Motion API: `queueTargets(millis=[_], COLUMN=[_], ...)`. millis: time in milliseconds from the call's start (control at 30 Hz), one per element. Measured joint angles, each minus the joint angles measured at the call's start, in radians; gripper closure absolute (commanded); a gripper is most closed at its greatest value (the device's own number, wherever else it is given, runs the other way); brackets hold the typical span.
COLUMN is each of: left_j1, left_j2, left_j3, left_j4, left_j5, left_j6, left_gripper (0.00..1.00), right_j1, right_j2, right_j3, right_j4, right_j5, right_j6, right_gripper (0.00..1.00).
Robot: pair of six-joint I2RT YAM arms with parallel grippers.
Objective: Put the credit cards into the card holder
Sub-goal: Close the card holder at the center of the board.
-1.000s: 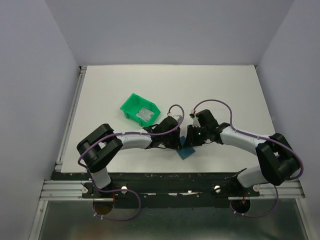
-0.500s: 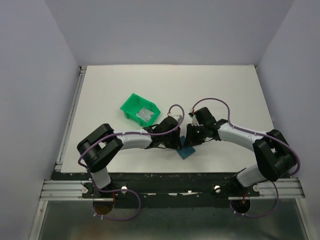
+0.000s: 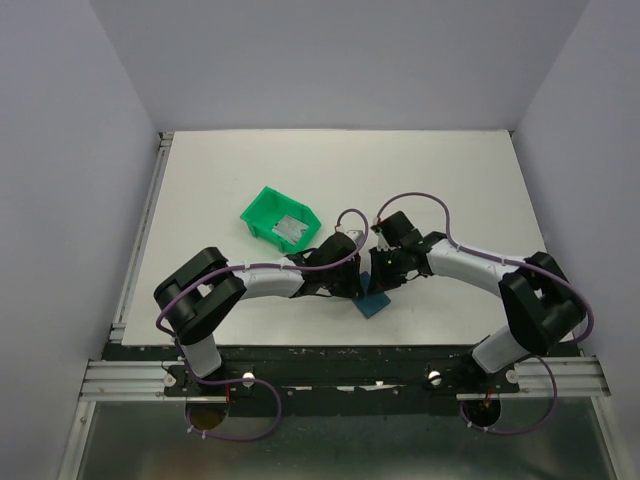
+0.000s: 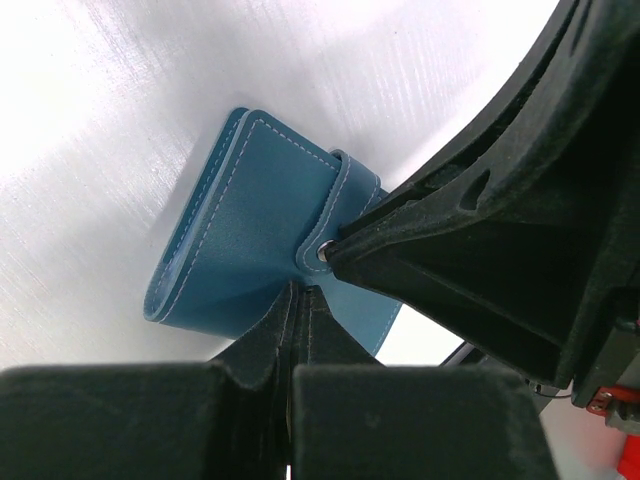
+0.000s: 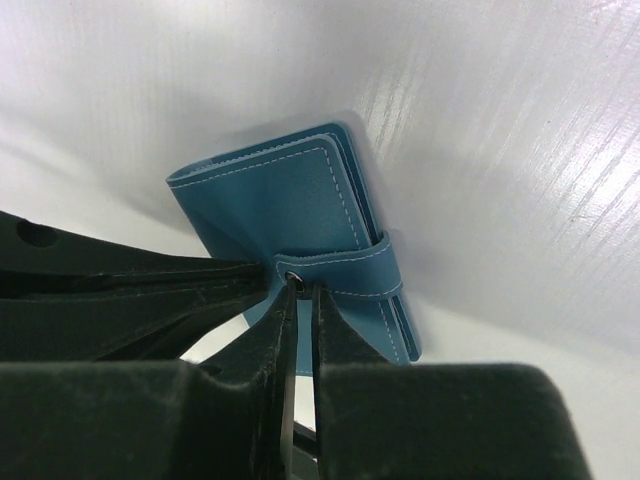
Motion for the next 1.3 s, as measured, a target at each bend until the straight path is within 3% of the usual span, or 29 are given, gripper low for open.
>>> queueTargets(millis=[467, 900, 1300], left_j1=[0.001, 0.001, 0.001], left_j2=[0.000, 0.000, 0.000], left_j3=[0.000, 0.000, 0.000], left_j4=[-0.001, 0.001, 0.001], left_j5=[0.002, 0.003, 0.003], left_j6=[0.000, 0.000, 0.000], left_gripper=[1.00, 1.00, 1.00], right_j1=[0.019, 0.040, 0.040], right_j2=[0.056, -0.167, -0.111], right_j3=[0.080, -0.018, -0.001], right_j4=[-0.094, -0.023, -0.026], right_j5=[0.035, 0.040, 0.076], right_j6=[0.015, 0.039, 0.040], right_gripper=[0.86, 0.76, 0.75])
